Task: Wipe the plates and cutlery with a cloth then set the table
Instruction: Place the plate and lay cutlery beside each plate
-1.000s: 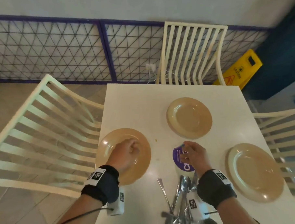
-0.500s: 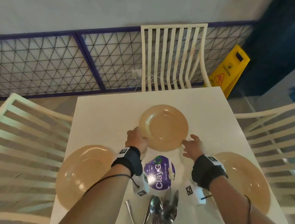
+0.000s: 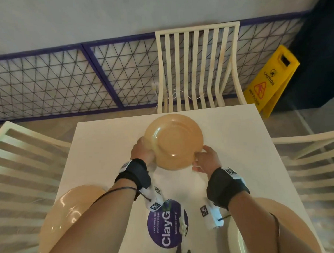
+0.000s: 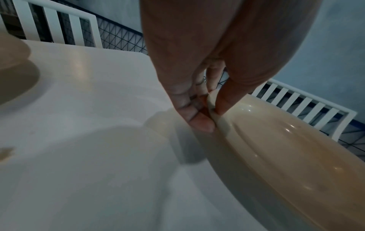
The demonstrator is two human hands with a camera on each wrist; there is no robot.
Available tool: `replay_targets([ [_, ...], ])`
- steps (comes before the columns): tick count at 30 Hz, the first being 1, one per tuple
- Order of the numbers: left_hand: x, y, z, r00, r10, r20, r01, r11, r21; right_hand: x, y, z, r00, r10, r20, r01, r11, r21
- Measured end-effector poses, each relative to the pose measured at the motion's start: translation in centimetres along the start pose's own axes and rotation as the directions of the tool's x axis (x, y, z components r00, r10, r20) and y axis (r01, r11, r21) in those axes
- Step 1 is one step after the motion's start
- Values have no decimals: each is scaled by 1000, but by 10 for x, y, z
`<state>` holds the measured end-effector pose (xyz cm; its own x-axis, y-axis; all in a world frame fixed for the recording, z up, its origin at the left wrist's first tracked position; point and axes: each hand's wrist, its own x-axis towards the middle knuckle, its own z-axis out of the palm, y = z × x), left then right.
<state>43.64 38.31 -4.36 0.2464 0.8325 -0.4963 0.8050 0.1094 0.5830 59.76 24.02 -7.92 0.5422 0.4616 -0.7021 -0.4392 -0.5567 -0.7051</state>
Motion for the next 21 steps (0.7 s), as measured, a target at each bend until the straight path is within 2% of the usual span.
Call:
replay_targets([
  [7,32,8,-6,999,-25,-26,26,999,35,10,-26,10,995,34,98,-49,987,152],
  [13,22,2,-9,996,-79,-43,77,995,-57,-24,-30,-13,994,-28,104,13,989,148],
  [15,0,3,-5,994,-13,-111,5,997,-76,-46,-23,-35,993,-95,73,83,985,153],
  [17,-34,4,7,979,131,-157,-145,986,-80,-69,-12,-63,985,-169,22,165,979,119],
  [19,-73,2,27,955,280,-100,-288,955,-69,-95,5,-94,975,-216,-49,220,970,99],
  [21,-113,-4,53,923,383,34,-379,922,-80,-124,26,-126,962,-230,-145,245,965,94],
])
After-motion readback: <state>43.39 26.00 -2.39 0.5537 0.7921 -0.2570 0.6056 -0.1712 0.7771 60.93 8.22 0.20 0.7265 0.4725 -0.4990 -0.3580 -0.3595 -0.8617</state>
